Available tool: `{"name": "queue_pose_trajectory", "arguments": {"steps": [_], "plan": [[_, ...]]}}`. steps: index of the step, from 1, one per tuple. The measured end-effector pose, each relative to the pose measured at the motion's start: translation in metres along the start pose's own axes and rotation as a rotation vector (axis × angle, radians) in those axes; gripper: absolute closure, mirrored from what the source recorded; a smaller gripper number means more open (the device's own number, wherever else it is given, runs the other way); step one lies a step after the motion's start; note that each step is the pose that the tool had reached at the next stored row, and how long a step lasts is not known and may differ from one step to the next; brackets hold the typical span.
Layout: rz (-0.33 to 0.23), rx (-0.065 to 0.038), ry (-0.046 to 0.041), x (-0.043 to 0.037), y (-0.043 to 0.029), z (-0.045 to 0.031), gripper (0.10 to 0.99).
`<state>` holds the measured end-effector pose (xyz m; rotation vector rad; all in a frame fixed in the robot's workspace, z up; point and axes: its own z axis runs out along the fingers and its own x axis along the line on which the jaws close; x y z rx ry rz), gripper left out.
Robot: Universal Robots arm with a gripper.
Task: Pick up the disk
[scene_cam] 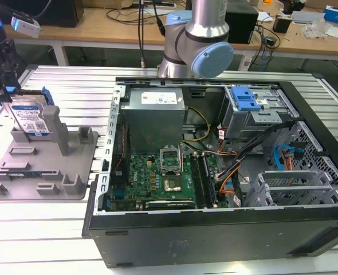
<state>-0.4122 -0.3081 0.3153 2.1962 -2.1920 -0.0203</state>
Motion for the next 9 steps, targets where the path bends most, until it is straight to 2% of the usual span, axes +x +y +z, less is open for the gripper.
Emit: {"name": "queue_pose_trajectory", "arguments": {"steps": [9], "plan": [[-0.003,0.000,0.0026,-0.0001,-0.0001,0.0069,0.545]]}}
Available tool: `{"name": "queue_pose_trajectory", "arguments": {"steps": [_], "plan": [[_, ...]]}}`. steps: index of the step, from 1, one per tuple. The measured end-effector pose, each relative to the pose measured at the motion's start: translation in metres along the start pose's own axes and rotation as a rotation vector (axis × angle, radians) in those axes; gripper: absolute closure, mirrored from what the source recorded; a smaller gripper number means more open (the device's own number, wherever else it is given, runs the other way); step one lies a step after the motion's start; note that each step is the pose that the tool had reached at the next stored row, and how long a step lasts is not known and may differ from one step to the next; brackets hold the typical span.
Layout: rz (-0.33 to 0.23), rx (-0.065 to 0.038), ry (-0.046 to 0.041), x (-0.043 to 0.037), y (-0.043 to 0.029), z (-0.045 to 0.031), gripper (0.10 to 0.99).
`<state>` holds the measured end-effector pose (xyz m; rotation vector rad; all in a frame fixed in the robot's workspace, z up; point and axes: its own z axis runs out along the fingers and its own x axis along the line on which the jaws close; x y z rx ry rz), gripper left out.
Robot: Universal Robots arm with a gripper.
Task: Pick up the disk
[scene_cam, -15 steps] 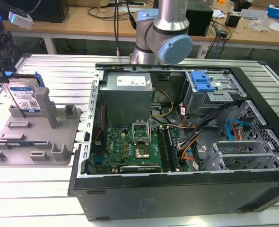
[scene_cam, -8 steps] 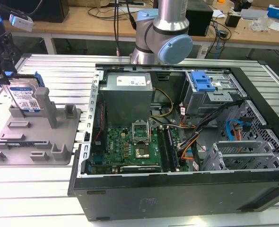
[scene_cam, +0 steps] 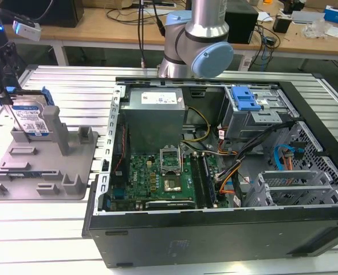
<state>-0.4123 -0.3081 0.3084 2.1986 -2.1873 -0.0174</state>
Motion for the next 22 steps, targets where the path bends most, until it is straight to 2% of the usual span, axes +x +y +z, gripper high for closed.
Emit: {"name": "queue_pose_trajectory", "arguments": {"steps": [16,22], "plan": [[-0.018,0.009,0.0019,-0.0001,0.0007,0.0096,0.545],[-0.021,0.010,0.0051,-0.0001,0.0010,0.0101,0.545]]}}
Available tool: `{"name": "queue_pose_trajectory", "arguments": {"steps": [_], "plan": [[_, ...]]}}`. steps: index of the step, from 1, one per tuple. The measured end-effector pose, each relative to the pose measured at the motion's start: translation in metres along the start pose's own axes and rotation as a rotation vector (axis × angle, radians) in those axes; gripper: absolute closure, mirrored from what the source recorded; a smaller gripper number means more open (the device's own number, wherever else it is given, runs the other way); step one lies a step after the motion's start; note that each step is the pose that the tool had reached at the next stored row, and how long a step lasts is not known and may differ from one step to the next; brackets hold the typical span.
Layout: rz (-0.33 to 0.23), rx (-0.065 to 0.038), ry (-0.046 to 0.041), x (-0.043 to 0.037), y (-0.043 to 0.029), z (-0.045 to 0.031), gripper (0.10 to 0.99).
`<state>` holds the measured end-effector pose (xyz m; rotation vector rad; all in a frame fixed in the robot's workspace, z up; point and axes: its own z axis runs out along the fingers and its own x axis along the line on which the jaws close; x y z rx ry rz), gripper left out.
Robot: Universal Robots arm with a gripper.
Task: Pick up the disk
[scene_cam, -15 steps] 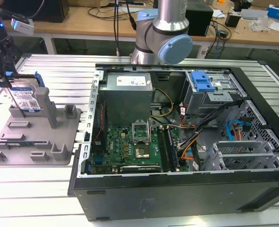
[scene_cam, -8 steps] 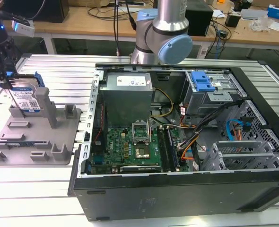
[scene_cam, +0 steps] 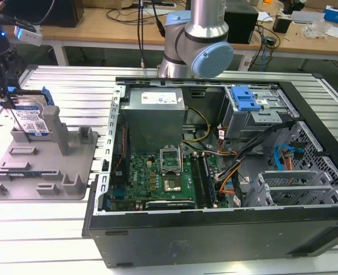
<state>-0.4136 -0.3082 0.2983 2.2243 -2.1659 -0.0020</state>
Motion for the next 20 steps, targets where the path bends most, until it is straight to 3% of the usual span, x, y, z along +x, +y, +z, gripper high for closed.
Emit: {"name": "queue_pose_trajectory", "arguments": {"steps": [2,5,6,7,8,20], "plan": [[0.000,0.004,0.0002,-0.0001,0.0001,0.0003,0.545],[0.000,0.021,0.0007,-0.0001,0.0011,0.0004,0.545],[0.000,0.030,0.0009,-0.0001,0.0022,0.0005,0.557],[0.000,0.034,0.0010,-0.0001,0.0031,0.0006,0.631],[-0.001,0.037,0.0010,-0.0001,0.0045,0.0007,0.631],[-0.002,0.038,-0.0006,0.0025,0.0060,0.0010,0.631]]}}
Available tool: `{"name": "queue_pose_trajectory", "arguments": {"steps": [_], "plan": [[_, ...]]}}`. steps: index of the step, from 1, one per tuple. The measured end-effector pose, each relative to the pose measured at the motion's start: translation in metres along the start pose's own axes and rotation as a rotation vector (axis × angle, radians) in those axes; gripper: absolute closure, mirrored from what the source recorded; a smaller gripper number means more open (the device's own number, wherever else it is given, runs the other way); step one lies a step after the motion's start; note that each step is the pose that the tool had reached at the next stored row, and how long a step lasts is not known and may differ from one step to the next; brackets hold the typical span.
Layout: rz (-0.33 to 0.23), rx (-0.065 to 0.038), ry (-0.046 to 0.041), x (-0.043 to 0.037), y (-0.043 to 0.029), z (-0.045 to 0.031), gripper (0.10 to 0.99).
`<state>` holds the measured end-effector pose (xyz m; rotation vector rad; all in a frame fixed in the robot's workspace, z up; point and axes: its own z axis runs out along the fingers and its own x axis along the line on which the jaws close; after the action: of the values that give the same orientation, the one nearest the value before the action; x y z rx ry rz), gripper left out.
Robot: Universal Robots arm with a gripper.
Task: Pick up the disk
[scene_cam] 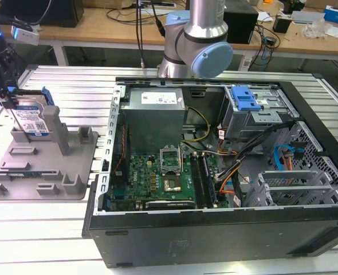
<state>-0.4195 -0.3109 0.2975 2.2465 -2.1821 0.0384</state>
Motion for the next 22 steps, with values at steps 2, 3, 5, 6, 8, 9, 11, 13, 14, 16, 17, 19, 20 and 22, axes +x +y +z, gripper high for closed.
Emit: {"name": "queue_pose_trajectory", "arguments": {"steps": [2,3,5,6,8,9,11,13,14,16,17,19,20,22], "plan": [[0.000,0.000,-0.0022,0.0008,-0.0006,0.0001,0.631],[0.001,-0.001,-0.0030,0.0008,-0.0009,0.0001,0.631],[0.003,-0.001,-0.0053,0.0009,-0.0018,0.0005,0.631],[0.004,-0.002,-0.0055,0.0009,-0.0018,0.0006,0.631],[0.008,-0.003,-0.0056,0.0009,-0.0018,0.0009,0.631],[0.010,-0.003,-0.0056,0.0009,-0.0018,0.0010,0.631],[0.014,-0.003,-0.0056,0.0009,-0.0019,0.0011,0.631],[0.020,-0.003,-0.0056,0.0009,-0.0019,0.0011,0.631],[0.025,-0.003,-0.0056,0.0007,-0.0019,0.0012,0.631],[0.028,-0.003,-0.0055,0.0006,-0.0019,0.0011,0.631],[0.028,-0.003,-0.0055,0.0006,-0.0019,0.0011,0.631],[0.028,-0.003,-0.0055,0.0006,-0.0019,0.0011,0.631],[0.028,-0.003,-0.0055,0.0006,-0.0019,0.0011,0.631],[0.029,-0.003,-0.0055,0.0006,-0.0019,0.0011,0.631]]}}
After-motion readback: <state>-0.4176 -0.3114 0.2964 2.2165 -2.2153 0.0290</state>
